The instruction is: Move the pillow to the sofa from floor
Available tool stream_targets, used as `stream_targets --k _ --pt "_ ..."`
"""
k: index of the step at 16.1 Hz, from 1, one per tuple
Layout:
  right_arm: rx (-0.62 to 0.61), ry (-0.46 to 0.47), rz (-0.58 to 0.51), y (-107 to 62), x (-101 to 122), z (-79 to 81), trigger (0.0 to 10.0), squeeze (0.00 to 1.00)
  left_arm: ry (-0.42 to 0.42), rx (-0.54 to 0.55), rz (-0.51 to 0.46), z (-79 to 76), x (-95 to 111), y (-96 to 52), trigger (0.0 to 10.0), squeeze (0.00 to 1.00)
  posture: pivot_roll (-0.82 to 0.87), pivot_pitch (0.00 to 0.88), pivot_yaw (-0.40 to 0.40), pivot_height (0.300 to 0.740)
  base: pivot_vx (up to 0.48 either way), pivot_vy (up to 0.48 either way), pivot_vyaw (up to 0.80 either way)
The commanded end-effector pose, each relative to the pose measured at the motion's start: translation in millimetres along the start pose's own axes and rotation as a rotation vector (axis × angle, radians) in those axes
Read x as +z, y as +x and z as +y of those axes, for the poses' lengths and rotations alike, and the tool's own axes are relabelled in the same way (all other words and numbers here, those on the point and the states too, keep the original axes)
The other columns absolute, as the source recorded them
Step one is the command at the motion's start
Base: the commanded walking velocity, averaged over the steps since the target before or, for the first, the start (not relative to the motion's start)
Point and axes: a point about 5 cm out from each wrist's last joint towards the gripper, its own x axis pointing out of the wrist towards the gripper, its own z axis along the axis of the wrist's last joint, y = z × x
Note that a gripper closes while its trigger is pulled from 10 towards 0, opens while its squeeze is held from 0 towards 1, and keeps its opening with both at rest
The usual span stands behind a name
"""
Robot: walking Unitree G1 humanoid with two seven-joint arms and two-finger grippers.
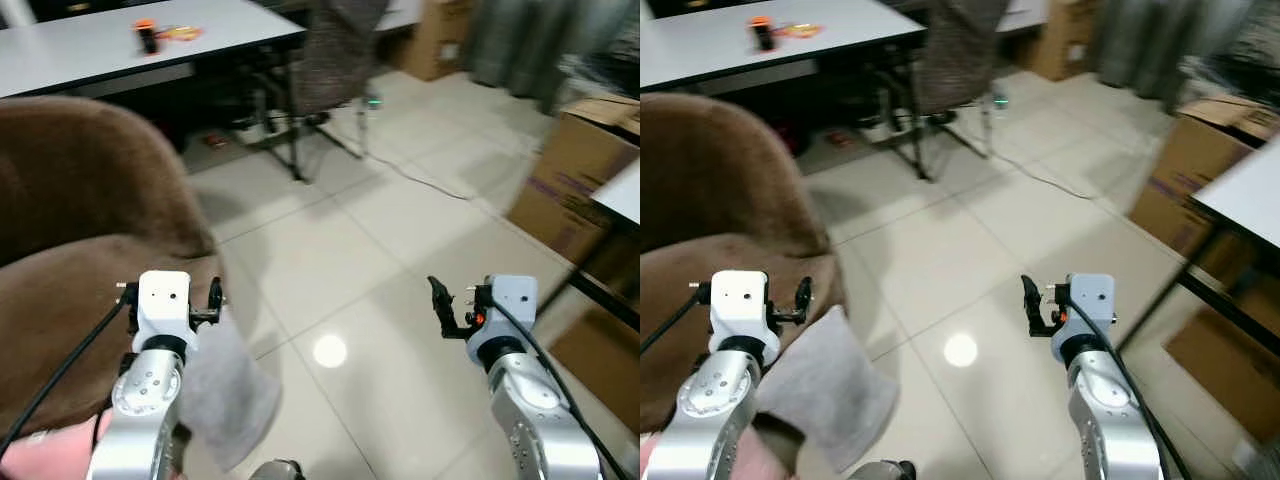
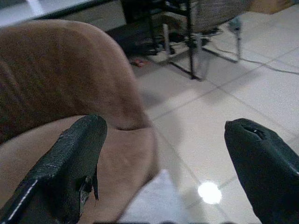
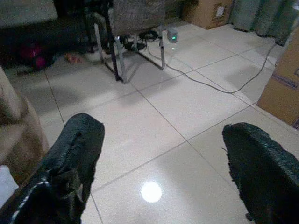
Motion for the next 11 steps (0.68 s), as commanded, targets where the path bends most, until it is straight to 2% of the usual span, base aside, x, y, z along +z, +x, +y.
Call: stream_targets --k 1,4,5,8,9,10,11 --pt "-0.016 -0.037 -0.001 3.8 1.0 0.4 10.0 1.0 0.015 -0.021 -0.028 -1.5 5.2 1.8 10.0 0.0 0.02 0.0 0.0 0.74 0.0 0.0 0.8" --pt "-0.009 -0.038 0.008 6.8 0.1 0.0 10.0 1.0 -0.022 -0.004 -0.053 1.5 8.7 1.4 10.0 0.0 0.02 0.0 -0.01 0.74 0.0 0.0 0.8" --pt "0.0 -0.032 0.012 6.9 0.3 -0.6 10.0 1.0 -0.003 -0.009 -0.066 -0.3 10.5 0.3 10.0 0.0 0.02 0.0 -0.019 0.74 0.0 0.0 0.8" --pt "-0.01 -0.015 -0.003 8.5 1.6 0.0 10.0 1.0 -0.019 -0.03 -0.088 -4.3 12.4 -2.9 10.0 0.0 0.02 0.0 -0.023 0.74 0.0 0.0 0.8" --pt "-0.049 -0.08 -0.015 11.6 4.4 -0.2 10.0 1.0 -0.014 -0.033 -0.089 -4.8 11.7 -3.6 10.0 0.0 0.02 0.0 -0.025 0.74 0.0 0.0 0.0" --pt "-0.068 -0.159 -0.033 14.1 6.7 -0.3 10.0 0.67 -0.013 -0.041 -0.094 -4.9 11.6 -3.8 10.0 0.0 0.02 0.0 -0.023 0.74 0.0 0.0 0.0" --pt "-0.051 -0.161 -0.031 14.6 6.3 0.1 10.0 0.32 -0.018 -0.048 -0.1 -5.2 12.0 -4.0 10.0 0.0 0.02 0.0 -0.024 0.74 0.0 0.0 0.0"
